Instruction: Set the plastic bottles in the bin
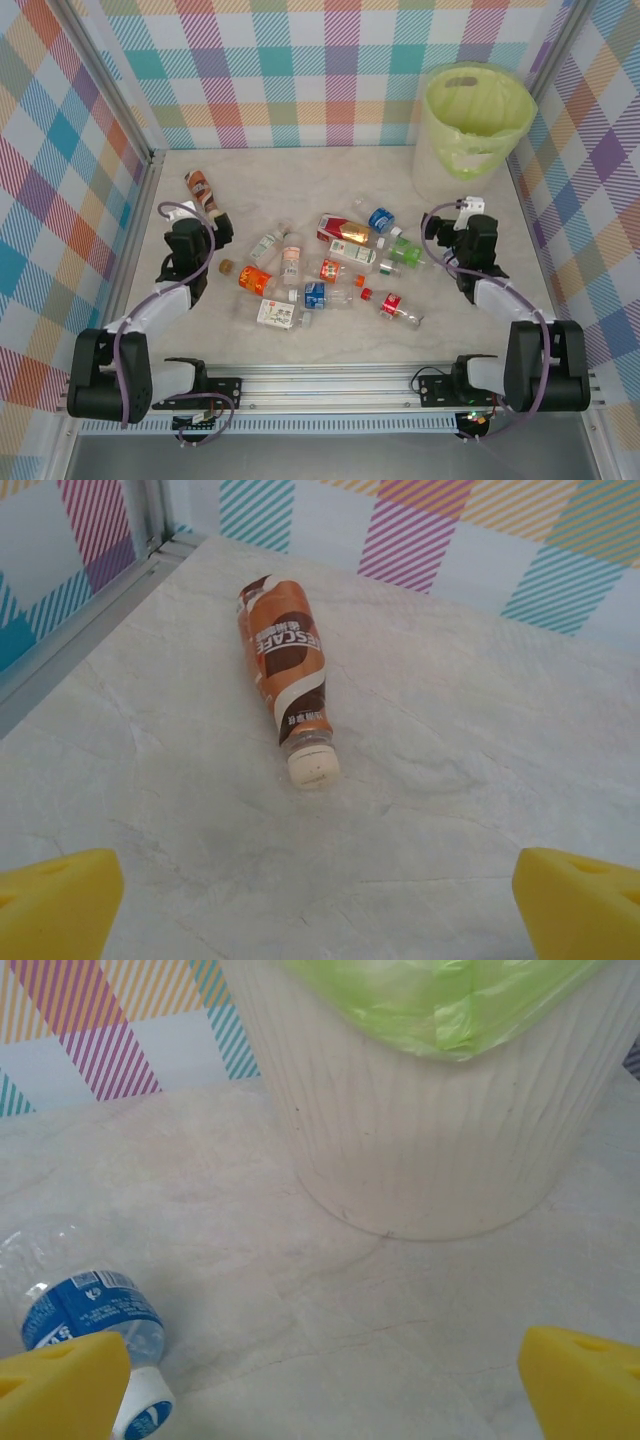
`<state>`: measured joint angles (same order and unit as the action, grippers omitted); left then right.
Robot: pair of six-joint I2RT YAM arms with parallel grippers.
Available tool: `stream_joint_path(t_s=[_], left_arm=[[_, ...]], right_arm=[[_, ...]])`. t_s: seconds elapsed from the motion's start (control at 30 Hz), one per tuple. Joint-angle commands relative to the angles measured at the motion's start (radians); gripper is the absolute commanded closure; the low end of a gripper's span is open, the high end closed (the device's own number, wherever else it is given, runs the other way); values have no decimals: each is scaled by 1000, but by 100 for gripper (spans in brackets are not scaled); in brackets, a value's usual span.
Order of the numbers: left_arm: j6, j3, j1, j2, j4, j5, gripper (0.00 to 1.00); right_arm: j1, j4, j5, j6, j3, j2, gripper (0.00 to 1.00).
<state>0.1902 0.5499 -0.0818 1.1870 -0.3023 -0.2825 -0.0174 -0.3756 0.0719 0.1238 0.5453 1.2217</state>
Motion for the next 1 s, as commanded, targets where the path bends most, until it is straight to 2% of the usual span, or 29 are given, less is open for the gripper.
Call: stream_joint_path(t_s=[0.0,0.07,0.17,0.27,0.37,0.47,0.67,0.97], left_arm=[[180,77,8,-65,272,-2,0],[240,114,8,-95,377,36,0],[248,134,8,-129,454,102,0],[266,133,9,-162,483,115,0],[280,114,10,-189,464,133,0],[309,84,10,-213,407,154,0],[332,67,11,-213,342,184,0],[321,73,12,-224,349,194,0]], right_arm=[[-4,350,15,130,111,-25,0],[-3,519,17,158,171,-23,0],[-2,760,113,199,257,-15,0],[8,924,206,175,295,-22,0],[60,1022,207,172,302,-19,0],[101,1034,160,165,295,10,0],[106,963,2,105,317,110,3],[120,959,64,65,428,338,9]])
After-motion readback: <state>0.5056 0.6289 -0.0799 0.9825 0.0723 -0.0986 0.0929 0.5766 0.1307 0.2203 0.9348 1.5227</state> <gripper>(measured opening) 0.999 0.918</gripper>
